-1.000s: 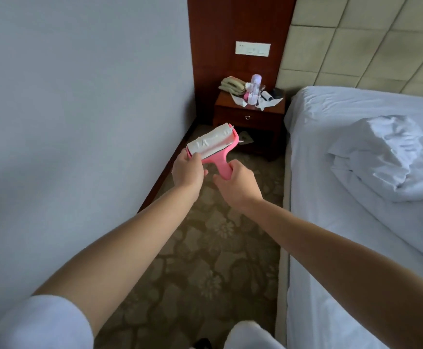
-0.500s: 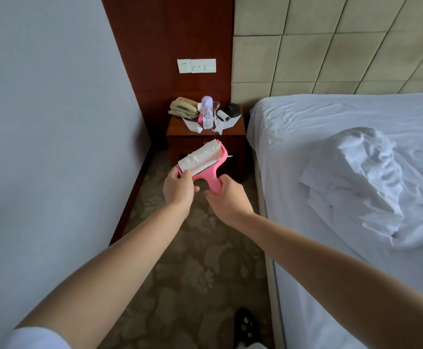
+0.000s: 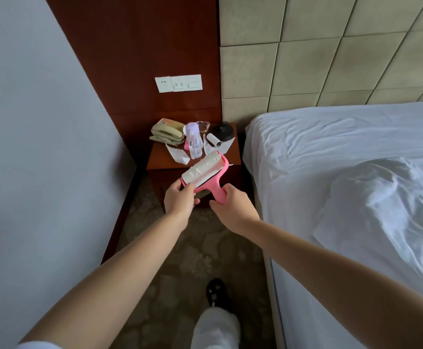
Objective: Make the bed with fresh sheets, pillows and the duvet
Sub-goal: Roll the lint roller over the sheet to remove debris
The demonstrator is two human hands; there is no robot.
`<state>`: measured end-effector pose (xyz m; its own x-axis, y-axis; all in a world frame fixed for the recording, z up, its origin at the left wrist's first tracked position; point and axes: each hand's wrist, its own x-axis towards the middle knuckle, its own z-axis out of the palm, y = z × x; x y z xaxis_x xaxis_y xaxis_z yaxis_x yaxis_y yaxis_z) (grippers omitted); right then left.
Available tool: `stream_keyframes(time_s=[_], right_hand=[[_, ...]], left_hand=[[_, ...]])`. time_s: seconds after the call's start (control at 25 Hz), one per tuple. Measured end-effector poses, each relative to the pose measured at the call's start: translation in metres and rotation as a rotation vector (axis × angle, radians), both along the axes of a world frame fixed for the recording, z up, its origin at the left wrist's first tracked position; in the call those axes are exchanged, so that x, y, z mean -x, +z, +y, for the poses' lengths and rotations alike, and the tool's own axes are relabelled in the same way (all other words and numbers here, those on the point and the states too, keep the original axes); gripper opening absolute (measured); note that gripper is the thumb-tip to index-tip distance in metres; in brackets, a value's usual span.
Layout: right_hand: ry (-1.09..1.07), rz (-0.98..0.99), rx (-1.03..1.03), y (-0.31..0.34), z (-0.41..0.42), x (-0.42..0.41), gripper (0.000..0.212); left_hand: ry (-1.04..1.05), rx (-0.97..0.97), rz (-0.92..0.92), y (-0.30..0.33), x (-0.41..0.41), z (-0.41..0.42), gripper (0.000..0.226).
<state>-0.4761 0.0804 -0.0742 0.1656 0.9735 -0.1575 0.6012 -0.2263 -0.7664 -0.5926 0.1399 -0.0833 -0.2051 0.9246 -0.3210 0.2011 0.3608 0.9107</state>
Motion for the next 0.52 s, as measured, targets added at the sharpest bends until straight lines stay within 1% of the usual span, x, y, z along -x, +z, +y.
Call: stream_keyframes(time_s=[0.12, 0.28, 0.36, 0.52], right_hand=[[-0.021, -0.023, 0.050, -0.020, 0.073, -0.025, 0.011], [-0.039, -0.048, 0.138, -0.034, 0.171, -0.058, 0.011], [-0.042, -0.037, 0.174, -0.039, 0.209, -0.073, 0.012], [-0.035, -0.004, 0.237, -0.057, 0.275, -0.098, 0.018]], left_hand=[[-0.041, 0.082, 0.002, -0.027, -0.026, 0.083, 0.036], [-0.147, 0.185, -0.006, -0.045, -0.056, 0.190, 0.034], [-0.176, 0.223, 0.016, -0.052, -0.069, 0.230, 0.033], [-0.152, 0.289, 0.027, -0.074, -0.098, 0.295, 0.037]])
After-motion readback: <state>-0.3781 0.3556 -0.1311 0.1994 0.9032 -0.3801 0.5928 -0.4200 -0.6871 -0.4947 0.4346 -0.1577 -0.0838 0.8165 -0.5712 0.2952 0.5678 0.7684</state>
